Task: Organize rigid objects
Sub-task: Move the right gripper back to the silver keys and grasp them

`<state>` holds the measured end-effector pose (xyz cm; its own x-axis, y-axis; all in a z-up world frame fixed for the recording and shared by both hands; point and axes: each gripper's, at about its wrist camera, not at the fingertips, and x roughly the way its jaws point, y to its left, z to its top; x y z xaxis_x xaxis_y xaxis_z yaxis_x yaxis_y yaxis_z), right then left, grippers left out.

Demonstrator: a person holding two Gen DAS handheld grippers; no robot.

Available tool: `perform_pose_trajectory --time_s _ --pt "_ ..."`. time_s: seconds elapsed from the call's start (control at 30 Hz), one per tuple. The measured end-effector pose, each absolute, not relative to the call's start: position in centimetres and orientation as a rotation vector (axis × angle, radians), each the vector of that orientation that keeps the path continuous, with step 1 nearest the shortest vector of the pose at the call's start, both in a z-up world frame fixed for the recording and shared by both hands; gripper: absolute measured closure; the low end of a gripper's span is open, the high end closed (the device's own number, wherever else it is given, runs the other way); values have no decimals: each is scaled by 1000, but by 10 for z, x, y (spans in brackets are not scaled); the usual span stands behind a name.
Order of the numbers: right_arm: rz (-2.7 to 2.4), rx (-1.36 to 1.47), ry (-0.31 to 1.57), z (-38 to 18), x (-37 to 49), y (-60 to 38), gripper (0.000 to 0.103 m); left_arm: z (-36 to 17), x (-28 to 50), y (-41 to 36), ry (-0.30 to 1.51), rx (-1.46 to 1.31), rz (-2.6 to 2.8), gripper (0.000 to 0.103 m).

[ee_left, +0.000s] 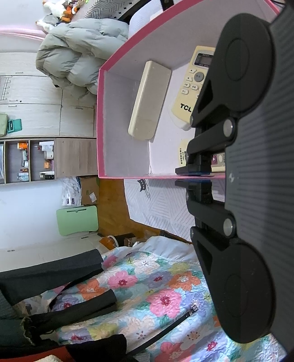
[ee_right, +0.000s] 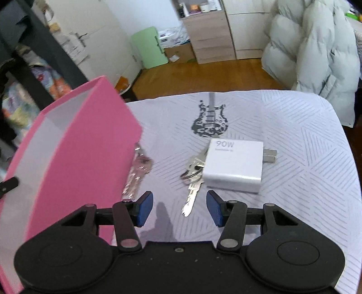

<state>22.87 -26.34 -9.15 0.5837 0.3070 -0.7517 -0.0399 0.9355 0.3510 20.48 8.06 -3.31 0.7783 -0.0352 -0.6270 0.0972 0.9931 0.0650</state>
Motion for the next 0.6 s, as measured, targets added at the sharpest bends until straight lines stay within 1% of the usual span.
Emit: perform_pose_trajectory --time_s 0.23,0.37,0.5,0.53,0.6 --pt "201 169 806 -96 231 -239 45 -33 208 84 679 77 -81 100" --pt "180 186 755 -98 233 -237 45 -34 209 84 679 71 -84 100" --pt "148 177 742 -98 238 -234 45 -35 210 84 678 86 -84 100" --pt "138 151 740 -98 239 -231 47 -36 209 83 678 85 -85 100" --pt "100 66 738 -99 237 -223 76 -36 209 84 678 85 -85 100"
